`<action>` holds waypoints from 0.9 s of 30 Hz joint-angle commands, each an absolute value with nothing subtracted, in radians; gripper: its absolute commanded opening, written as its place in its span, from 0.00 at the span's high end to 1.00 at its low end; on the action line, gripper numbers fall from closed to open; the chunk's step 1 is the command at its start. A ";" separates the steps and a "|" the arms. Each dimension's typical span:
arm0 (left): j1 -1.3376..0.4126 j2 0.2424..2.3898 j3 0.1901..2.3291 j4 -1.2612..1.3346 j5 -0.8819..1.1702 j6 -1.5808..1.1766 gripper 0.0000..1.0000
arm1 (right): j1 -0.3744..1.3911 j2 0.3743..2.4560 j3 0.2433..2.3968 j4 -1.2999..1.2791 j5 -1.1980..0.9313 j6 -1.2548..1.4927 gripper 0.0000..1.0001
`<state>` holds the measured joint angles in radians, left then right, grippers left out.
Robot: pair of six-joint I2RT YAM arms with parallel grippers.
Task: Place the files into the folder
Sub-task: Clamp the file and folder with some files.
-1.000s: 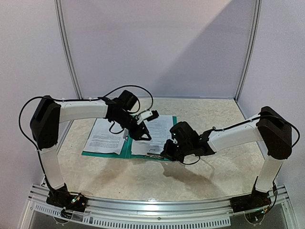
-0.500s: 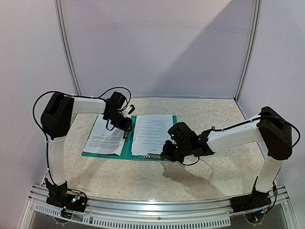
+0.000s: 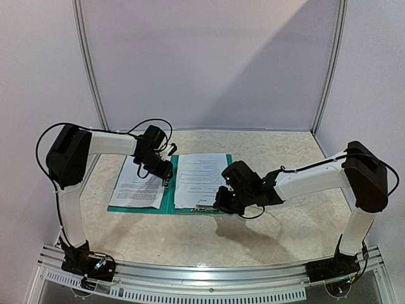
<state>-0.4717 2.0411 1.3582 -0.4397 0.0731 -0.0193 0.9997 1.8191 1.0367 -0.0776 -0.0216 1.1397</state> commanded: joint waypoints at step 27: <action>-0.495 2.111 1.272 -0.448 0.230 0.030 0.78 | 1.008 1.888 1.075 -0.011 0.148 0.803 1.00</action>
<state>-0.4740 2.0430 1.3323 -0.4023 0.1272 0.0025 1.0092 1.8465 1.0908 -0.1127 0.0715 0.9077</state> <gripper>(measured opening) 0.221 0.007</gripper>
